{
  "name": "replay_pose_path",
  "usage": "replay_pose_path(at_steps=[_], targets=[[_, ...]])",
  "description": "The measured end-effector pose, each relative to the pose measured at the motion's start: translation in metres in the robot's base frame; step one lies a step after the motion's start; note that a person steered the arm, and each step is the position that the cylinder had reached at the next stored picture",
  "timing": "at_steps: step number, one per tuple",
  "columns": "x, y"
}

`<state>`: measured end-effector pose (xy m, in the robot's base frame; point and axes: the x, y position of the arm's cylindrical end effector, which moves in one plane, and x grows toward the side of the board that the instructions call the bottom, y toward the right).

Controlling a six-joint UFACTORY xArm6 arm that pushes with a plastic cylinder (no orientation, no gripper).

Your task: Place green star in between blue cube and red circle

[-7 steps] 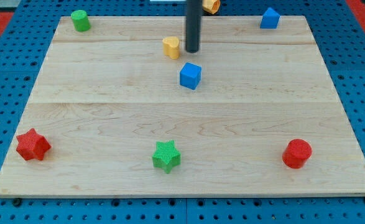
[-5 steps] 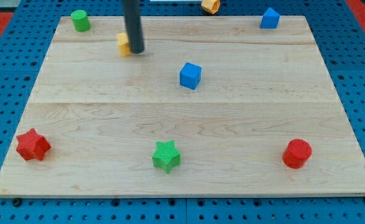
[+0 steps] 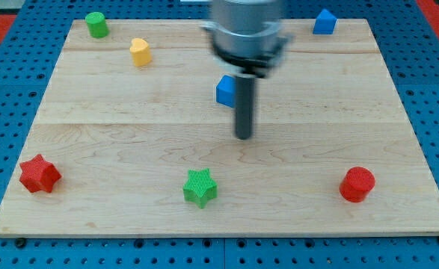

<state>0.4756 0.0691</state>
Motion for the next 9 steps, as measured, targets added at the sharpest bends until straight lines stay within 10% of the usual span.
replay_pose_path(at_steps=[3,6,9], targets=[[0.135,-0.089],[0.104,-0.166],[0.074,-0.078]])
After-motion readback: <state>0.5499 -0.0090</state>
